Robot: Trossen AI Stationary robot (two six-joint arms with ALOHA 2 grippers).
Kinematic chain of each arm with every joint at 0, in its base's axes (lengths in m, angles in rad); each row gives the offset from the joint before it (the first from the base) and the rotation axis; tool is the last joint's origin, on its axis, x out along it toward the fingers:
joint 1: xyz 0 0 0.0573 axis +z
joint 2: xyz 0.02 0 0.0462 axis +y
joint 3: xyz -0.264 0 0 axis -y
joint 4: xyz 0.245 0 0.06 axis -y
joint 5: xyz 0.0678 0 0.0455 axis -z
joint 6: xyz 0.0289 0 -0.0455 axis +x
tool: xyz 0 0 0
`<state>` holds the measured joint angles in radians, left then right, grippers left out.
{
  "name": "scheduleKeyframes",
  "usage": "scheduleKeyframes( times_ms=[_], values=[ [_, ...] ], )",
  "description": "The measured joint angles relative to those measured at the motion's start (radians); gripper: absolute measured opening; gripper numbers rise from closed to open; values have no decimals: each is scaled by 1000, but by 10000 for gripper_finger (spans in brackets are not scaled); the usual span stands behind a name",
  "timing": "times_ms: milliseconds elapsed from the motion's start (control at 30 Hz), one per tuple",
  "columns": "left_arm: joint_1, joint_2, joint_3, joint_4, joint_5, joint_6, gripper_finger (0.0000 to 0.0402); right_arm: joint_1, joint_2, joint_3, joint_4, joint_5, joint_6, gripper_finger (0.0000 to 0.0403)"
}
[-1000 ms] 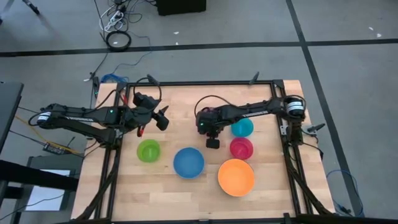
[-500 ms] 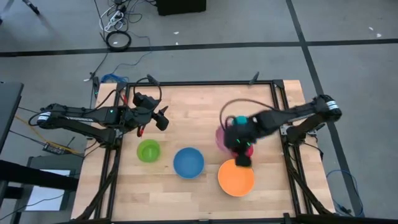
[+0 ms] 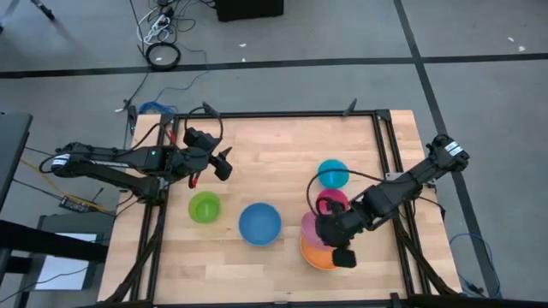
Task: Nest bowls inside each other
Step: Stack the pink bowl on top of the orange bowl, then stack the light blue bowl on top of the pink bowl
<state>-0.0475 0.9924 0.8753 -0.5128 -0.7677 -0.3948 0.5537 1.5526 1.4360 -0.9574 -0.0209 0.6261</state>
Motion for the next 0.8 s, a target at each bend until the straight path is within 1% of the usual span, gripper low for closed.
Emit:
scheduleKeyframes(
  times_ms=[167,267,333,367,433,533,600,633,700,800],
  values=[
    [0,0,0,-42,5,0,209,2,36,-5,51,-33,74,81],
    [0,0,0,-62,9,-1,209,0,39,-5,58,-27,81,101],
    [0,0,0,-66,36,-2,209,0,34,-5,57,28,80,111],
    [0,0,0,-65,70,-2,209,2,29,-5,47,67,80,114],
    [0,0,0,-66,176,-2,209,6,9,-5,30,151,79,120],
    [-8,8,0,-82,366,-20,209,19,-20,-5,-12,287,80,124],
    [-22,25,0,-116,451,-59,209,28,-35,-5,-28,368,79,126],
    [-31,37,0,-131,478,-85,209,31,-44,-5,-37,401,77,126],
    [-50,67,0,-134,496,-150,209,35,-55,-5,-39,446,70,126],
    [-78,126,0,-91,474,-334,209,35,-58,-5,-41,463,57,125]
  ],
)
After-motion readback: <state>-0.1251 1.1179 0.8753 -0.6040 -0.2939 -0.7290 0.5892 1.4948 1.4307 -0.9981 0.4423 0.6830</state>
